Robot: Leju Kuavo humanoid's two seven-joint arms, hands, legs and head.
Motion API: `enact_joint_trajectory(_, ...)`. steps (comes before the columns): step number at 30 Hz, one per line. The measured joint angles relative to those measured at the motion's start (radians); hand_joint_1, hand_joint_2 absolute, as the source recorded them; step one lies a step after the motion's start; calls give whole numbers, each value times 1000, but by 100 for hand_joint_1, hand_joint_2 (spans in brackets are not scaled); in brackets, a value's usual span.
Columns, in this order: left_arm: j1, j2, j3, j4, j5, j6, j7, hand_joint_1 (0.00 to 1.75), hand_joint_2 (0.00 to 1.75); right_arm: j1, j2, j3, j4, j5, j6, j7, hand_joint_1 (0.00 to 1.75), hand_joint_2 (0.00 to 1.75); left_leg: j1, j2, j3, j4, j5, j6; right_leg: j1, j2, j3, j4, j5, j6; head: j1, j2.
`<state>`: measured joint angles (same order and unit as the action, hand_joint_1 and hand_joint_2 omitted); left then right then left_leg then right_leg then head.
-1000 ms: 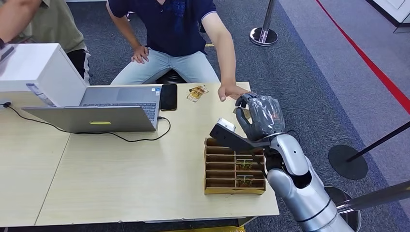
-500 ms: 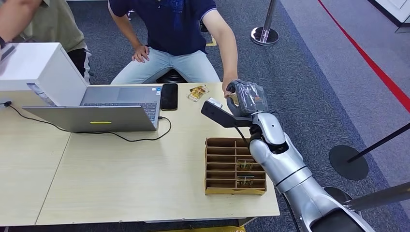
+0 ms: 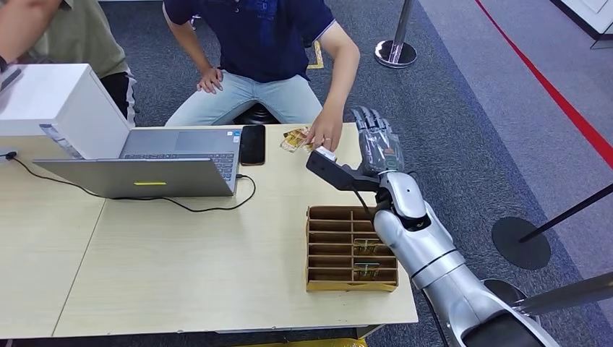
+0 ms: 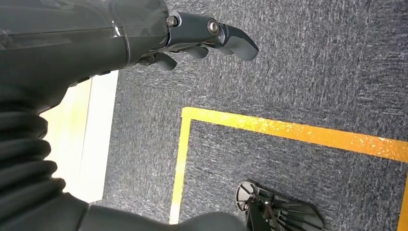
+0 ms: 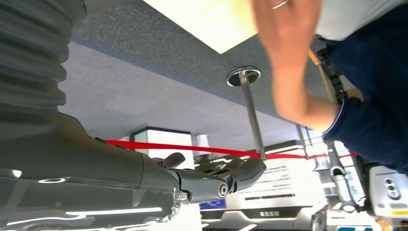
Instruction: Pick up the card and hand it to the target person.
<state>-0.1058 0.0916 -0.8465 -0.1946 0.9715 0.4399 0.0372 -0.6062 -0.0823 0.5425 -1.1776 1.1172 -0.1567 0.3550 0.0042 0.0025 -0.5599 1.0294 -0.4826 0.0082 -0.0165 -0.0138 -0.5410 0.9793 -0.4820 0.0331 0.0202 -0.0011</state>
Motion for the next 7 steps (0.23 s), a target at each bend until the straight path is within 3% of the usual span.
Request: enact_joint_trajectory(7,1,0,0,0,7,6,-2,0,0,35,-18,-46,-40,-22,-27,2,0,175,0,0,0,0,0,0,0,1,0,0,0,0,0,0)
